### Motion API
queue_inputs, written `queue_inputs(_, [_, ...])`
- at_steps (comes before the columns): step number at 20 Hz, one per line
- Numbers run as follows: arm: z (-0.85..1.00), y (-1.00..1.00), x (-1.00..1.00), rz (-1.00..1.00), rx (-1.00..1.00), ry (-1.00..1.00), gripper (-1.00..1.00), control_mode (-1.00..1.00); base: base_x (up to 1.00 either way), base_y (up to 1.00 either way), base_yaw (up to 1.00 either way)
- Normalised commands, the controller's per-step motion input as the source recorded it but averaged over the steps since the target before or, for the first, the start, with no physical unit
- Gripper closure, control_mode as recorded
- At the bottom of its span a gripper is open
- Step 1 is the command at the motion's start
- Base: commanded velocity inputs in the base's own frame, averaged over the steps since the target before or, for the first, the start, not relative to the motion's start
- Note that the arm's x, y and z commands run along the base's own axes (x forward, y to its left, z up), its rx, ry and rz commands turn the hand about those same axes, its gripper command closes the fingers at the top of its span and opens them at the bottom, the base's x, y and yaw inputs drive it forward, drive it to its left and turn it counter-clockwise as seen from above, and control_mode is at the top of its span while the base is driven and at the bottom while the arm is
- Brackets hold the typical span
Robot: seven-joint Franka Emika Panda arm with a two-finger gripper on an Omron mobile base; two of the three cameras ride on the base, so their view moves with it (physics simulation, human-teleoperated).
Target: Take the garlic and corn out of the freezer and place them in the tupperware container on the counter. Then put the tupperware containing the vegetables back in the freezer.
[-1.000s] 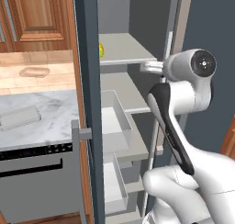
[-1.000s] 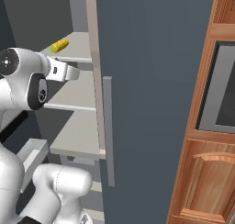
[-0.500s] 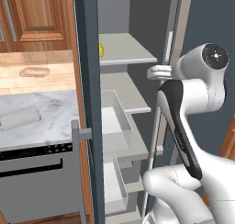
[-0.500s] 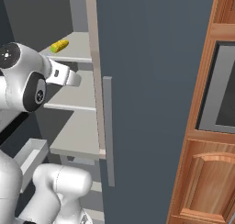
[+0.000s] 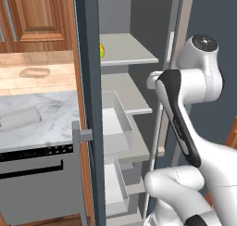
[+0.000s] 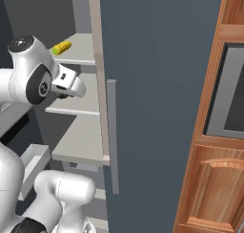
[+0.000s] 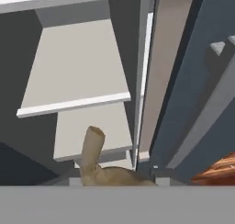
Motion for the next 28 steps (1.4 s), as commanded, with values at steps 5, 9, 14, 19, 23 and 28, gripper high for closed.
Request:
queue_inputs(5, [-0.08, 0.0, -0.01, 0.0, 0.0, 0.09, 1.0, 1.0, -0.35, 0.0, 0.0])
queue_inputs(9, [0.0, 0.0, 0.0, 0.0, 0.0, 0.0, 1.0, 1.0, -1.0, 0.0, -0.01])
queue_inputs(14, [0.0, 0.0, 0.0, 0.0, 0.0, 0.0, 1.0, 1.0, -1.0, 0.0, -0.02])
queue_inputs(19, [0.0, 0.0, 0.0, 0.0, 0.0, 0.0, 1.0, 1.0, -0.66, 0.2, 0.0])
queue_inputs(23, [0.0, 0.0, 0.0, 0.0, 0.0, 0.0, 1.0, 1.0, -0.04, 0.92, 0.0])
queue_inputs(28, [0.0, 0.0, 0.0, 0.0, 0.0, 0.0, 1.0, 1.0, 0.07, 1.0, 0.0])
